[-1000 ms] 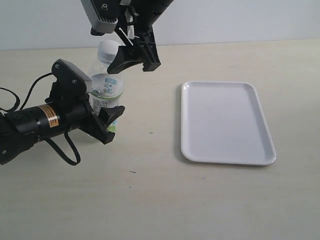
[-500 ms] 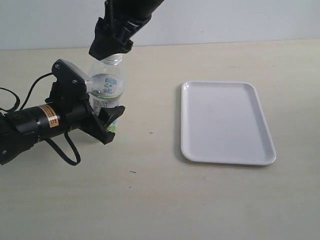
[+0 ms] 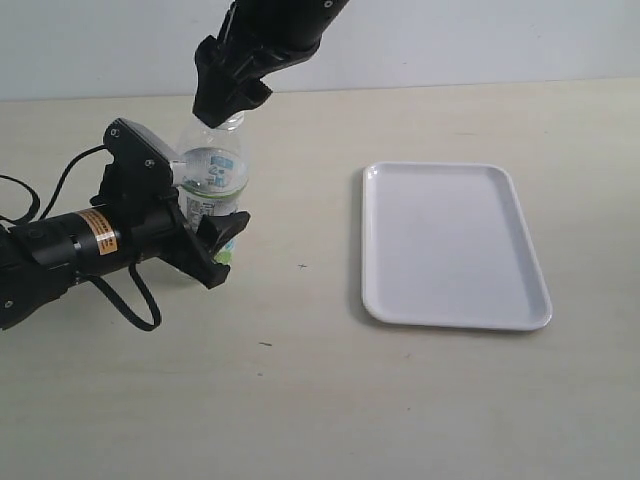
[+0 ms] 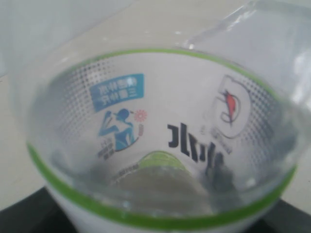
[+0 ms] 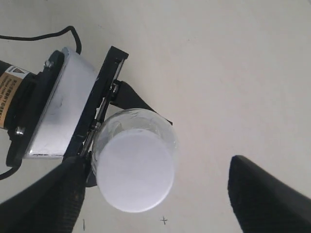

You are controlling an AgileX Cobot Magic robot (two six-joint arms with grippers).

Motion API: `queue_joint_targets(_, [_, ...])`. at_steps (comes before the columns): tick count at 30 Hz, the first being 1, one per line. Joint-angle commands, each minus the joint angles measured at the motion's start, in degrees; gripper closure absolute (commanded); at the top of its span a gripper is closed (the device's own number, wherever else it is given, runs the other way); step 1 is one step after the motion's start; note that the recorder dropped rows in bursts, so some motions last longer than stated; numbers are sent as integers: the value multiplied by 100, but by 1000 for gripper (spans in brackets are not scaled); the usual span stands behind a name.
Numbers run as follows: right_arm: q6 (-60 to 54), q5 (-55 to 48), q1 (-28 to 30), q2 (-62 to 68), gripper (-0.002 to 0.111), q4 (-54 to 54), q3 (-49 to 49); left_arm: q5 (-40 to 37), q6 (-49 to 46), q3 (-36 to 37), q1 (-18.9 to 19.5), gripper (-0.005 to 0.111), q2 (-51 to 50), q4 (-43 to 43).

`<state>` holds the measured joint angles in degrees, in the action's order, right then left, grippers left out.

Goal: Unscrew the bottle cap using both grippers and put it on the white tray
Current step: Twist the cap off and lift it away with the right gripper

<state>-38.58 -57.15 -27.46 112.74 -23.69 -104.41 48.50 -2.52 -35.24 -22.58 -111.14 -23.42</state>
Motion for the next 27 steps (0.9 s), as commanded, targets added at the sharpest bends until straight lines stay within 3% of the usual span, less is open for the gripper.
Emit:
queue_joint_targets(1, [24, 7, 17, -59, 42, 40, 3, 95, -9, -9, -32, 107, 62, 15])
queue_joint_targets(4, [13, 7, 17, -59, 46, 40, 3, 95, -9, -9, -32, 107, 62, 15])
queue_joint_targets(27, [-131, 157, 17, 119, 46, 17, 3, 95, -21, -9, -32, 107, 62, 15])
